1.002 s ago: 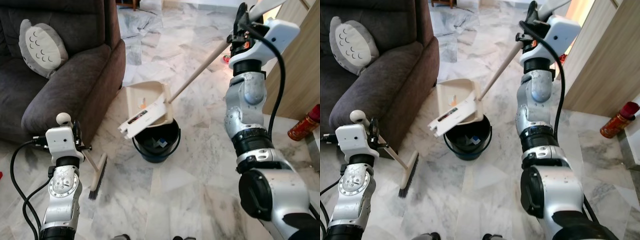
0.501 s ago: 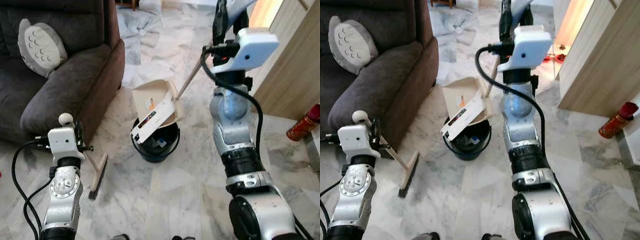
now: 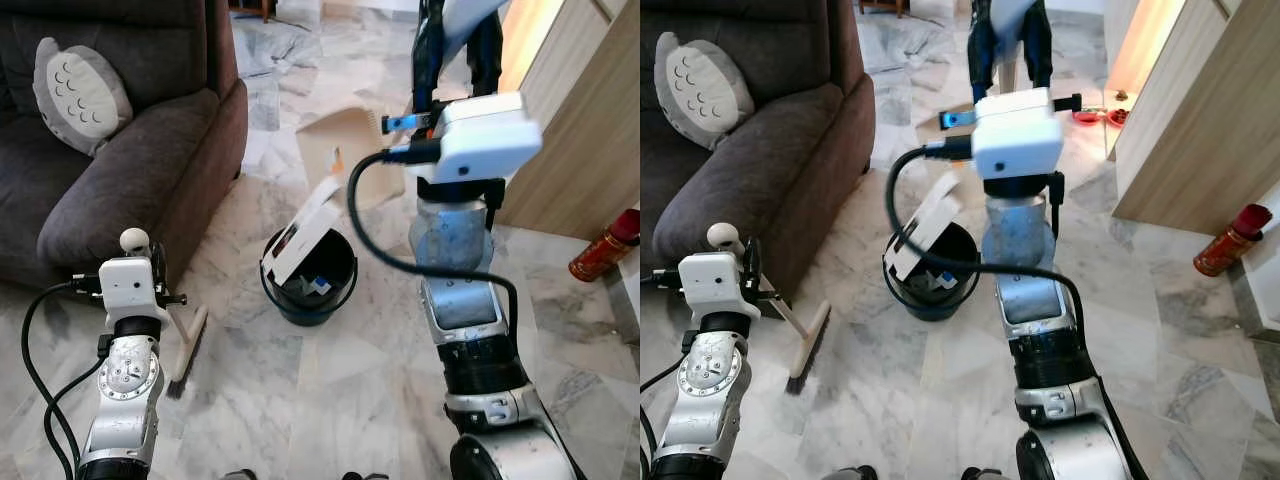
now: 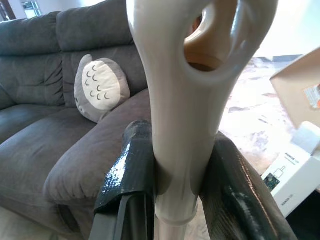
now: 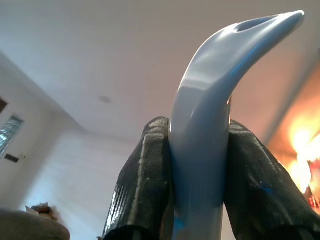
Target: Sweep floor
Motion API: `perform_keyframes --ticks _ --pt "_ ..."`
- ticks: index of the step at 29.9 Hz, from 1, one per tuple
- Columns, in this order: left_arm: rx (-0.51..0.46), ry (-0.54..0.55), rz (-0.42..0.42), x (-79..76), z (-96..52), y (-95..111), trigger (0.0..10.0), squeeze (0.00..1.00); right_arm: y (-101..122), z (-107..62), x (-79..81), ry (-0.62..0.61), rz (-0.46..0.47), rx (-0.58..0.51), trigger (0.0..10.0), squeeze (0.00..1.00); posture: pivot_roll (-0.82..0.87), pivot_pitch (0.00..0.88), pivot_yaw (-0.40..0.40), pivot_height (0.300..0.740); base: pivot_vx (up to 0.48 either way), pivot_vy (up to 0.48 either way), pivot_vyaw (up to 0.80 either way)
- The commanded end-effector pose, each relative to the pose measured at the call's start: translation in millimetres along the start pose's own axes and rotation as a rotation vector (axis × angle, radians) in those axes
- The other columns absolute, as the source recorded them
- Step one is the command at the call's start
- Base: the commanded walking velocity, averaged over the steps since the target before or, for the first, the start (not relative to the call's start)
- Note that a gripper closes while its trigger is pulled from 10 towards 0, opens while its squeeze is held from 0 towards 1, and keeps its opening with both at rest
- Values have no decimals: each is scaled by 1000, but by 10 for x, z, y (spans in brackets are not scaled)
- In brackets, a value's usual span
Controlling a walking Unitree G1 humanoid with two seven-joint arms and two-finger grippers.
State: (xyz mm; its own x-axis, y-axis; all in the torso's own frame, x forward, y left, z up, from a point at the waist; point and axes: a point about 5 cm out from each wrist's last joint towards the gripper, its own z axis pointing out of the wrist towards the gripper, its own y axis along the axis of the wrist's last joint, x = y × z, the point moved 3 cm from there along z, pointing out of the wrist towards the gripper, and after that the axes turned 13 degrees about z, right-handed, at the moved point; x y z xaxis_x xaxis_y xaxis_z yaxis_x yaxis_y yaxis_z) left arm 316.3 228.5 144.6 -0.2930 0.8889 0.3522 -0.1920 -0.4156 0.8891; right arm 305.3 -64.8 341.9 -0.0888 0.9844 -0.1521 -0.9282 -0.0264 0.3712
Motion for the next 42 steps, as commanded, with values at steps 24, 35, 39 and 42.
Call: perform_keyframes --ticks 24,35,39,42 --pt "-48 -21 -20 -22 -10 87 10000 0 -428 -363 -803 -188 -330 301 10000 0 97 129 -60 740 0 0 0" --pt "19 -96 -84 -142 -87 -57 10000 0 -928 -1282 -1300 -416 -242 722 10000 0 89 130 -54 740 0 0 0" --pt "22 -116 -84 -152 -101 -60 10000 0 -976 -1443 -1370 -418 -247 770 10000 0 92 131 -50 740 0 0 0" --pt "45 -129 -112 -172 -137 -92 10000 0 -1044 -1577 -1431 -493 -146 813 10000 0 92 126 -46 740 0 0 0"
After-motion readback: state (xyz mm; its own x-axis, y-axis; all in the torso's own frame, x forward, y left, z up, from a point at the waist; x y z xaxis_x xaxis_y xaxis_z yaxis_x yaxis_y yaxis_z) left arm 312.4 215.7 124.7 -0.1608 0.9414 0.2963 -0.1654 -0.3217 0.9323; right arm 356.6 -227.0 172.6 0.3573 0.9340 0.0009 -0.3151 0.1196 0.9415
